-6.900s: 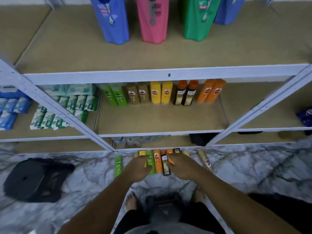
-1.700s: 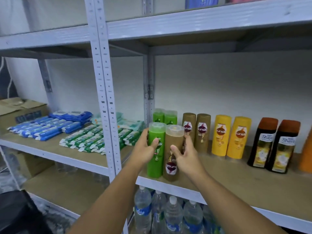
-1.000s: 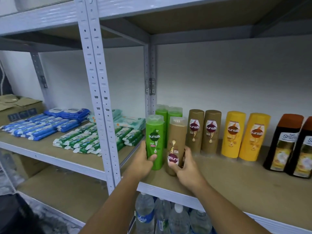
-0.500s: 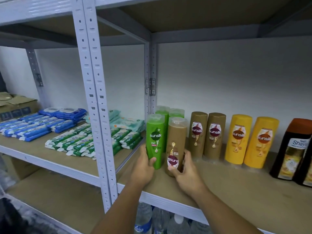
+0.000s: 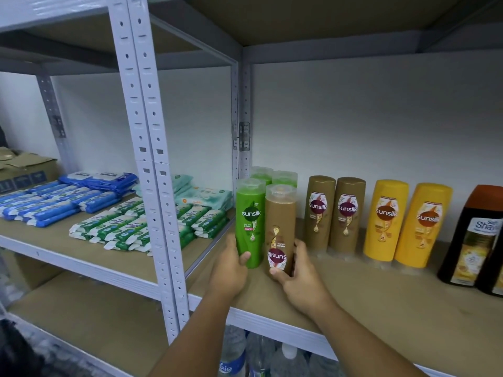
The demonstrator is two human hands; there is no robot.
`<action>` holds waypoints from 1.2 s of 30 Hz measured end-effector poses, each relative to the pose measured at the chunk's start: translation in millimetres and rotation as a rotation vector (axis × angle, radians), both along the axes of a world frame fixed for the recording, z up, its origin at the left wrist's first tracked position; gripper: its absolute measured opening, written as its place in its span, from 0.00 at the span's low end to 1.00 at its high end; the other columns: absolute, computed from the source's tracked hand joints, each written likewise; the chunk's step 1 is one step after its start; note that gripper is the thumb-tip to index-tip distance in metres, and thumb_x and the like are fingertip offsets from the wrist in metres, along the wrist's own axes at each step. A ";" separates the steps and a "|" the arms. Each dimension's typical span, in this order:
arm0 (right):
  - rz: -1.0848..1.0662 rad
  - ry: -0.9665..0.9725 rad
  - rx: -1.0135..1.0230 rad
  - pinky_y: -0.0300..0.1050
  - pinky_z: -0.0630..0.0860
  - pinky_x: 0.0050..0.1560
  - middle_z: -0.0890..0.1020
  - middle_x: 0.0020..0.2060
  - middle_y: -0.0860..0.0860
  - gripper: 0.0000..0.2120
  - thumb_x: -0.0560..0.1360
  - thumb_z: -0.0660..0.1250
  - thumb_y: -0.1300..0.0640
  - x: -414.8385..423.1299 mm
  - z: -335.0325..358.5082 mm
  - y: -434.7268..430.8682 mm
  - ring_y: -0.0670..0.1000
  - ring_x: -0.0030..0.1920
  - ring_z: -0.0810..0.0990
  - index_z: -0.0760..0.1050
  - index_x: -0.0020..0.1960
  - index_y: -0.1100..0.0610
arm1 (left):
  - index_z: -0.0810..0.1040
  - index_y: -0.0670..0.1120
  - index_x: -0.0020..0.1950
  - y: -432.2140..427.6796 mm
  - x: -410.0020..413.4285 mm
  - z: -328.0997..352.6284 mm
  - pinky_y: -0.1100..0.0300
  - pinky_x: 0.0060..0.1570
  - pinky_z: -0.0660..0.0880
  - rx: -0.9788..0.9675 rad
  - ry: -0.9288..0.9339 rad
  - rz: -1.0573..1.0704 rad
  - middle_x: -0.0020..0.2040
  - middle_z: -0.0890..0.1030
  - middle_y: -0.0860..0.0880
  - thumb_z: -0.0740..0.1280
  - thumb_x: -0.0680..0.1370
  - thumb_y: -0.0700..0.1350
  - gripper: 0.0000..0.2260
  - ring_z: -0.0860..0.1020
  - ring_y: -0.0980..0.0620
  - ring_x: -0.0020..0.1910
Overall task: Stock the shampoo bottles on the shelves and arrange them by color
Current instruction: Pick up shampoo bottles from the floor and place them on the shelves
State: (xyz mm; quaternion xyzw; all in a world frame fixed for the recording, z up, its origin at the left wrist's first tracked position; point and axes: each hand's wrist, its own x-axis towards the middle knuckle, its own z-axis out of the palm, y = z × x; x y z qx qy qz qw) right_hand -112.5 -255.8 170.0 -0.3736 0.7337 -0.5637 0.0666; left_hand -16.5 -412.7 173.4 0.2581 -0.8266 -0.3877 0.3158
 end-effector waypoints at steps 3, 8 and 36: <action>-0.016 -0.012 0.004 0.47 0.77 0.61 0.83 0.55 0.41 0.27 0.73 0.75 0.58 -1.3 -1.0 0.4 0.39 0.54 0.81 0.64 0.59 0.36 | 0.67 0.52 0.64 0.3 -0.1 -0.5 0.54 0.49 0.73 -0.030 -0.007 0.022 0.54 0.79 0.52 0.64 0.81 0.44 0.13 0.76 0.50 0.51; -0.033 -0.045 -0.039 0.54 0.78 0.62 0.83 0.54 0.40 0.26 0.71 0.76 0.54 7.2 1.4 19.4 0.42 0.55 0.82 0.67 0.59 0.35 | 0.66 0.53 0.64 1.8 5.0 2.2 0.53 0.49 0.74 -0.038 -0.017 0.029 0.54 0.80 0.51 0.64 0.82 0.46 0.13 0.78 0.48 0.52; -0.161 0.212 -0.121 0.36 0.77 0.51 0.79 0.56 0.48 0.24 0.75 0.72 0.51 6.2 99.2 6.9 0.47 0.54 0.79 0.68 0.68 0.49 | 0.65 0.59 0.64 3.4 8.7 3.1 0.47 0.55 0.76 0.040 -0.032 0.011 0.56 0.82 0.51 0.65 0.81 0.47 0.16 0.79 0.46 0.54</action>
